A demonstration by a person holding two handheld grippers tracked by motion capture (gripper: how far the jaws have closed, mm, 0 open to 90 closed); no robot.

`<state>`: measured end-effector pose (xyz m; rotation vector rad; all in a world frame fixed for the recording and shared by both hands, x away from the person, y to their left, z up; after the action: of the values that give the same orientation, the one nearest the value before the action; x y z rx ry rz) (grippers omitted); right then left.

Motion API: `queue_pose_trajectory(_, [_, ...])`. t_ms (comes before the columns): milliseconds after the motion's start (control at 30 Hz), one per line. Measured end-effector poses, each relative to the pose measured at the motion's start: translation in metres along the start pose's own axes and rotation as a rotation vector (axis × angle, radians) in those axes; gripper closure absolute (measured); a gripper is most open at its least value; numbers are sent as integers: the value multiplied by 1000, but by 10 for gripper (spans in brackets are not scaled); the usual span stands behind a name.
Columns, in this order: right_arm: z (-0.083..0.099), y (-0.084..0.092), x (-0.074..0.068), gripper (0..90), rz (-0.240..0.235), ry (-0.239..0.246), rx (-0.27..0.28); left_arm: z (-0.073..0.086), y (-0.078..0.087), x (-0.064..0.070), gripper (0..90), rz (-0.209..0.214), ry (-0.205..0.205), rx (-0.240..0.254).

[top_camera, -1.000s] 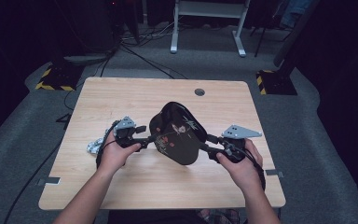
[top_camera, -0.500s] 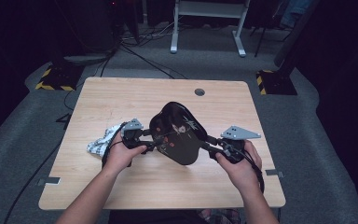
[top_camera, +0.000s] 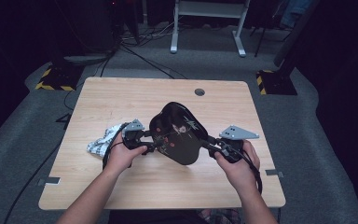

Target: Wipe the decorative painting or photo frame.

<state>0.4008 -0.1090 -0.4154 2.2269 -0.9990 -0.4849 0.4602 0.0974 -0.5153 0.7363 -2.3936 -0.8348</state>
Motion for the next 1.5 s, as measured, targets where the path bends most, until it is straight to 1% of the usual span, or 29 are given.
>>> queue_pose_trajectory(33, [0,0,1,733,3,4,0,0,0,0,358,-1,10,0])
queue_pose_trajectory(200, [-4,-3,4,724,2,-22,5,0,2,0,376,-25,33,-7])
queue_pose_trajectory(233, [-4,-3,3,722,-8,-34,6,0,3,0,387,-29,36,-12])
queue_pose_trajectory(300, [-6,-3,2,714,-24,-39,6,1,5,-2,415,-44,38,-19])
queue_pose_trajectory(367, [-7,-4,3,708,-14,-34,4,1,6,-2,423,-48,45,-20])
queue_pose_trajectory(433, [-9,-5,3,708,-14,-48,5,1,8,-2,423,-48,55,-23])
queue_pose_trajectory(500, [-12,-5,5,707,-20,-49,14,0,10,-2,425,-52,60,-15])
queue_pose_trajectory(600, [-18,-5,6,697,-16,-39,29,-4,16,-3,441,-80,65,8])
queue_pose_trajectory(667, [-22,-6,9,688,-8,-32,31,-6,21,-5,458,-92,70,25])
queue_pose_trajectory(733, [-28,-8,12,681,-14,-32,29,-7,24,-7,469,-104,78,45])
queue_pose_trajectory(767, [-31,-10,14,679,-19,-33,30,-7,24,-7,473,-104,78,45])
queue_pose_trajectory(800, [-34,-11,15,678,-22,-36,28,-8,26,-8,473,-110,88,52])
queue_pose_trajectory(833, [-36,-12,17,676,-22,-34,29,-9,26,-8,475,-115,91,55])
queue_pose_trajectory(933, [-43,-16,21,665,-13,-25,32,-11,27,-10,486,-132,96,62])
queue_pose_trajectory(1100, [-54,-23,30,646,7,1,51,-12,25,-14,509,-148,107,71])
queue_pose_trajectory(1167, [-57,-28,33,642,12,29,45,-12,23,-17,514,-157,117,72])
queue_pose_trajectory(1200, [-59,-30,34,639,12,32,44,-11,23,-18,518,-159,122,68])
queue_pose_trajectory(1300, [-62,-38,37,630,19,61,36,-9,21,-23,526,-174,133,63])
queue_pose_trajectory(1367, [-64,-43,39,624,19,76,31,-8,20,-24,530,-181,133,57])
queue_pose_trajectory(1400, [-64,-43,39,624,19,76,31,-8,20,-24,535,-181,133,57])
queue_pose_trajectory(1433, [-66,-47,43,613,27,84,26,-8,20,-24,536,-181,127,55])
queue_pose_trajectory(1467, [-66,-49,44,609,30,84,27,-8,19,-24,535,-193,120,56])
queue_pose_trajectory(1500, [-66,-51,46,604,29,88,19,-8,19,-24,536,-194,119,52])
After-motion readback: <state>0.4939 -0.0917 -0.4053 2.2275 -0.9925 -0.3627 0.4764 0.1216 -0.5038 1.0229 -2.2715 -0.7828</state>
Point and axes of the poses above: each handheld gripper's, and its own axes: y roughly backward along the jaws, z roughly out of its underside, x roughly to its right, the point moved 9 cm from there along -y, roughly forward along the jaws, and after that the axes turned 13 degrees about -x, right-handed, at the moved point
